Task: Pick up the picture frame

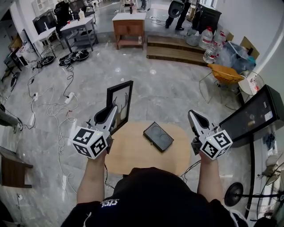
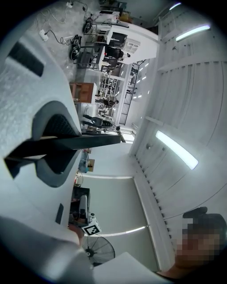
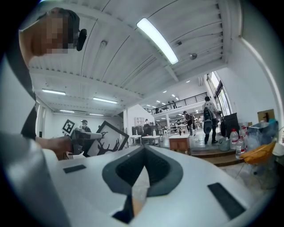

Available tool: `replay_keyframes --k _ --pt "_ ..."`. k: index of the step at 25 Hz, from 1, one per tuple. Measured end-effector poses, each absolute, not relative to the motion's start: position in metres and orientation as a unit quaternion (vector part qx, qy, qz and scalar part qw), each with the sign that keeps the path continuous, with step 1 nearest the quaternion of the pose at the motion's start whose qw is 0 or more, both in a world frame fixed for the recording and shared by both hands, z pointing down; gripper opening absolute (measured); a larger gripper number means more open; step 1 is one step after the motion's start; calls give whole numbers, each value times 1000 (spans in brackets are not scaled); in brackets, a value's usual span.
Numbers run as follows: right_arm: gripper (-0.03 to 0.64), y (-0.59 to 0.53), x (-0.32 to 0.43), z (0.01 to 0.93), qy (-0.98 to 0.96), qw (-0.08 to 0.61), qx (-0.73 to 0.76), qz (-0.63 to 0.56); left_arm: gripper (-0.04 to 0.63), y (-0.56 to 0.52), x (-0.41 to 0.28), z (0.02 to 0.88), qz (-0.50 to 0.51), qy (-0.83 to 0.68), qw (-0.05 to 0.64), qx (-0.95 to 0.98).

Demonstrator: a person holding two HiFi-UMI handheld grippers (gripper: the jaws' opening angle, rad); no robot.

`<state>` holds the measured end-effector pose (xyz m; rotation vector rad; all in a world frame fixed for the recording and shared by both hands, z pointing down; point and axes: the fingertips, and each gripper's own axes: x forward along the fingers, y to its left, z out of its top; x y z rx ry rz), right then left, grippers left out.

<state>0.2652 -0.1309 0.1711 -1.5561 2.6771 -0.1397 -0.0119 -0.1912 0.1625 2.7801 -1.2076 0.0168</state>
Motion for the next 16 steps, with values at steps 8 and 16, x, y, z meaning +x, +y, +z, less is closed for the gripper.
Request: replay_keyframes --k 8,16 --pt "2 -136 256 183 868 13 -495 -50 49 -189 -18 178 4 -401 70 913" --pt "2 -139 257 178 868 9 -493 -52 49 -193 -19 174 5 -405 74 911"
